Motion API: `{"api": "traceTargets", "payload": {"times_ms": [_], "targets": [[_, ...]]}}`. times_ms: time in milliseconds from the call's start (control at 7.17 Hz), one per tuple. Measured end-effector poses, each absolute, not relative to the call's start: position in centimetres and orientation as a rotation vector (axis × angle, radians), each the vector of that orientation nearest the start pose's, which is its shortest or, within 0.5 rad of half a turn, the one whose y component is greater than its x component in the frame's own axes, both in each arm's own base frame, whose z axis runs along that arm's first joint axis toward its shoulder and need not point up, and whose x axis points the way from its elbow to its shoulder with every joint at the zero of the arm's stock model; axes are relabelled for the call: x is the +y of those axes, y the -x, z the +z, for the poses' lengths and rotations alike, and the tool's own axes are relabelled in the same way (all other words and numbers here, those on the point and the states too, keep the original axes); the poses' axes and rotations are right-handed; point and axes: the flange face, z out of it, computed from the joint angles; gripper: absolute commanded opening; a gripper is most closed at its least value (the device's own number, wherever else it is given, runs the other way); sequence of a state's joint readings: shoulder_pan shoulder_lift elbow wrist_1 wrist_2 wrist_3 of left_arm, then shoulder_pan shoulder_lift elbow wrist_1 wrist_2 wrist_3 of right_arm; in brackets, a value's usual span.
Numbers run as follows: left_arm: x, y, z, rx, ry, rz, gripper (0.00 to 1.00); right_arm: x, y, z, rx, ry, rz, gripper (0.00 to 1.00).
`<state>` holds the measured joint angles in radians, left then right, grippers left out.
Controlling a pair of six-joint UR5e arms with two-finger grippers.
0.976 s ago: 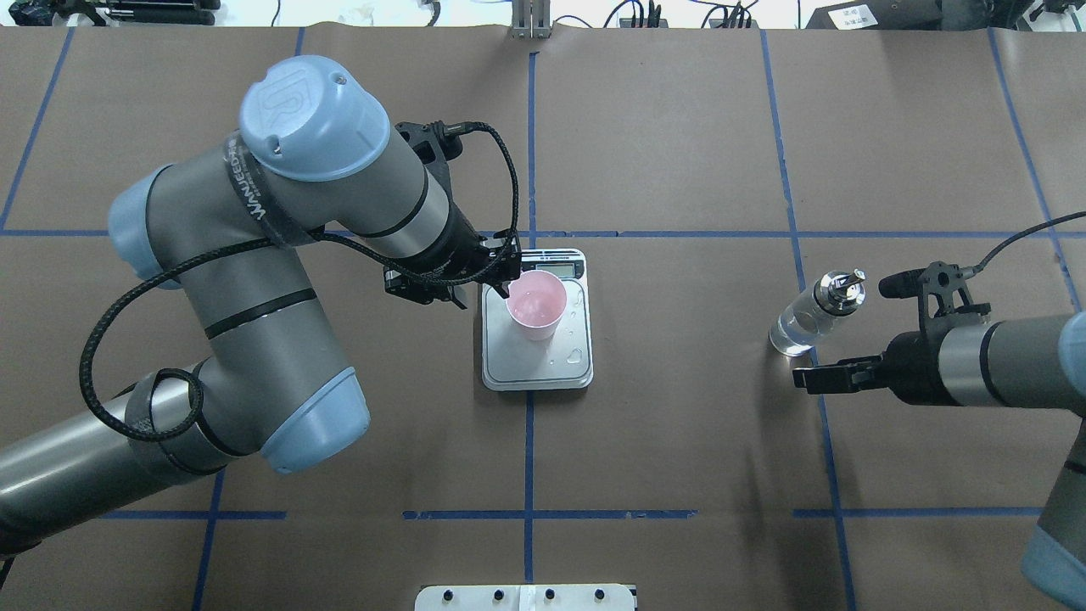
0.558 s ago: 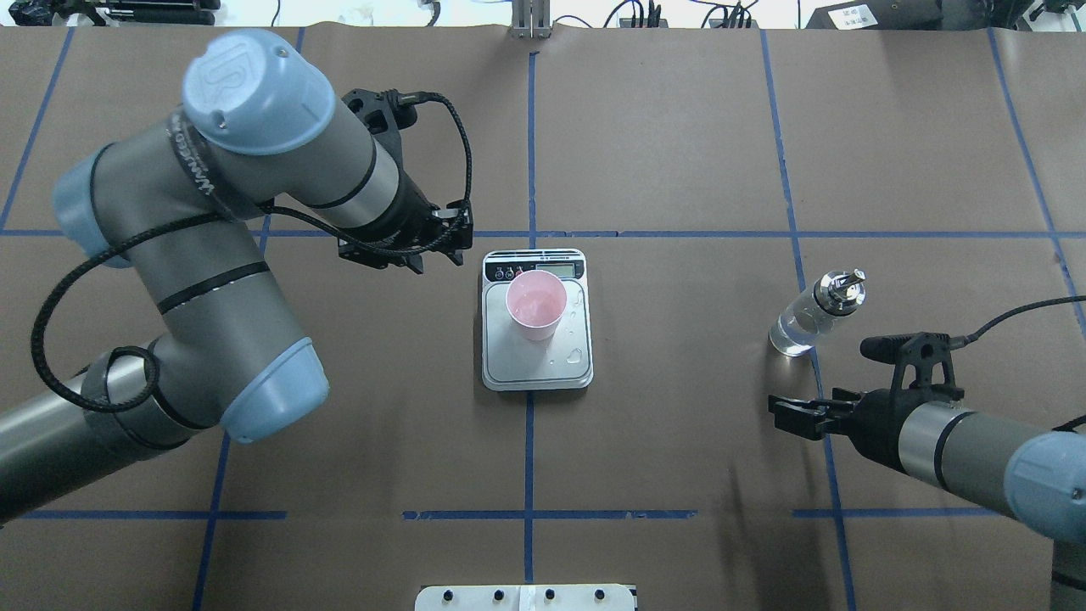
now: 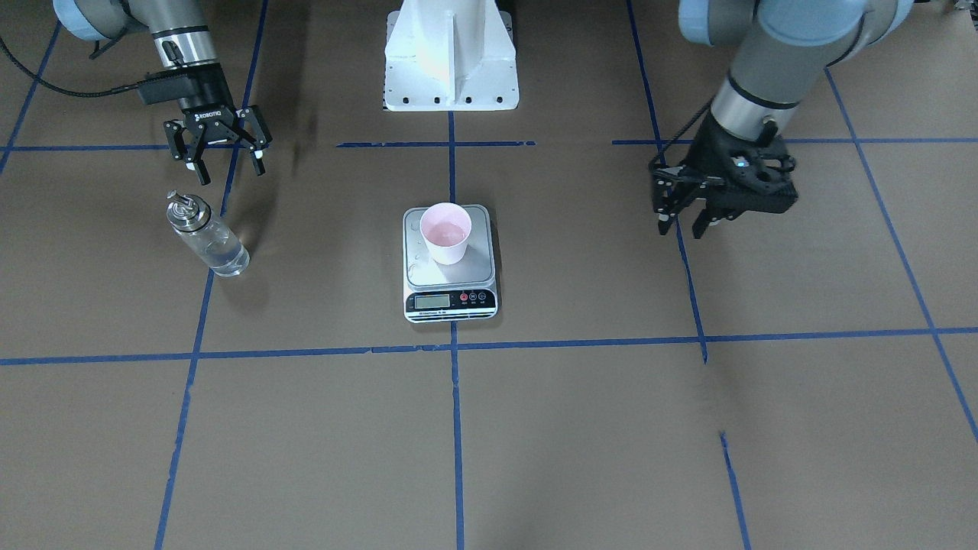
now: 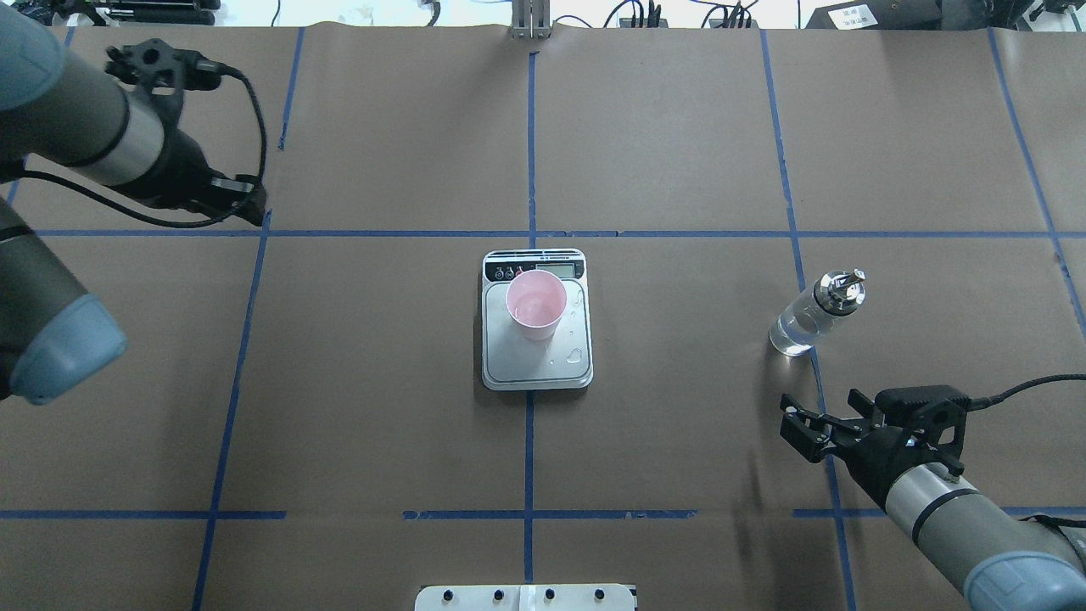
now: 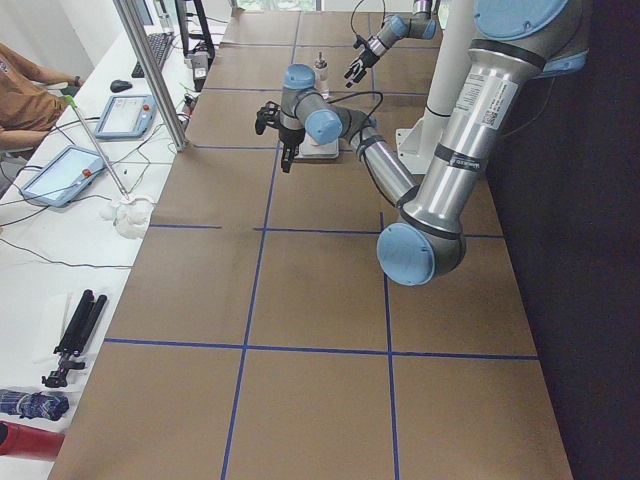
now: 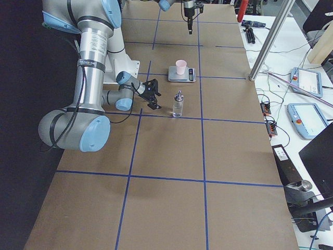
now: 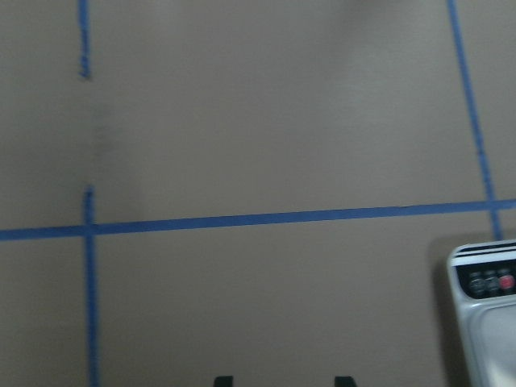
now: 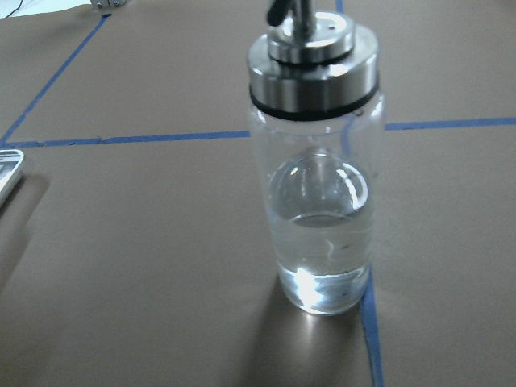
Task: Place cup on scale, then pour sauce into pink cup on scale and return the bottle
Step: 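Withdraw the left gripper away from the scale while the right gripper backs off the bottle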
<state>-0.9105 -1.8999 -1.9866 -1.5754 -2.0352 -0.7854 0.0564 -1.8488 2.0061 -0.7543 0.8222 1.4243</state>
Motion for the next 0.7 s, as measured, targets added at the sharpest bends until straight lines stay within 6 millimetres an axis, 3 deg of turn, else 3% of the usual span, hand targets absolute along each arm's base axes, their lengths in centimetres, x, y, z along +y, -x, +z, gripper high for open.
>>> {"api": "traceTargets", "payload": {"times_ms": [279,418,697], "targets": [[-50.7,-21.3,34.1,0.732,-0.311,0.134,0.55,-21.8,37.8,49.1,-0.781,-0.909,0.310,0.97],[-50.8,-20.0,35.0,0.715,-0.323,0.155,0.56,-21.7,37.9,49.5,-0.758,-0.968,0.325,0.99],[-50.8,-19.3,35.2,0.709,-0.331,0.166,0.57,-21.6,38.6,50.0,-0.731,-1.057,0.354,0.99]]}}
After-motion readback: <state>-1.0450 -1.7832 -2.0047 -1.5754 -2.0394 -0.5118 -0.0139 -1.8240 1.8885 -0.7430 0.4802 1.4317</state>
